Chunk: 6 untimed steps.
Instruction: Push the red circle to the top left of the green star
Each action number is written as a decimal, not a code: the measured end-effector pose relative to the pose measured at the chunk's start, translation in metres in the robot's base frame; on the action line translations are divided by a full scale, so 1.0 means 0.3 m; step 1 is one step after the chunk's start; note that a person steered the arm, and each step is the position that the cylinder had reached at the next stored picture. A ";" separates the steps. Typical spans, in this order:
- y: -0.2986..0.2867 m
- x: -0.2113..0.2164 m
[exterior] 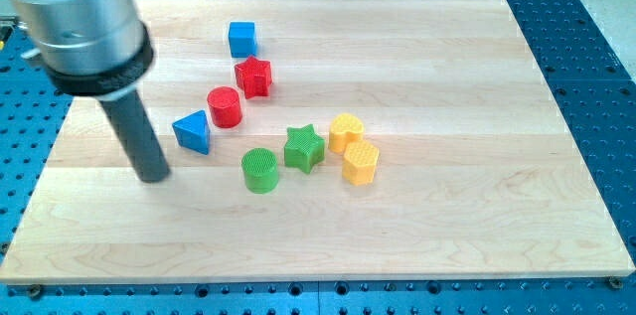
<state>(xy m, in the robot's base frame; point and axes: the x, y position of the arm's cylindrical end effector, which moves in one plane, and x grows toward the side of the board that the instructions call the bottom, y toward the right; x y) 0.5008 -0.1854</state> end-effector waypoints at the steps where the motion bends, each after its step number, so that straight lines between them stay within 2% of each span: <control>1: 0.032 -0.078; 2: 0.169 -0.107; 3: 0.023 -0.184; 4: 0.151 -0.283; 6: 0.281 -0.276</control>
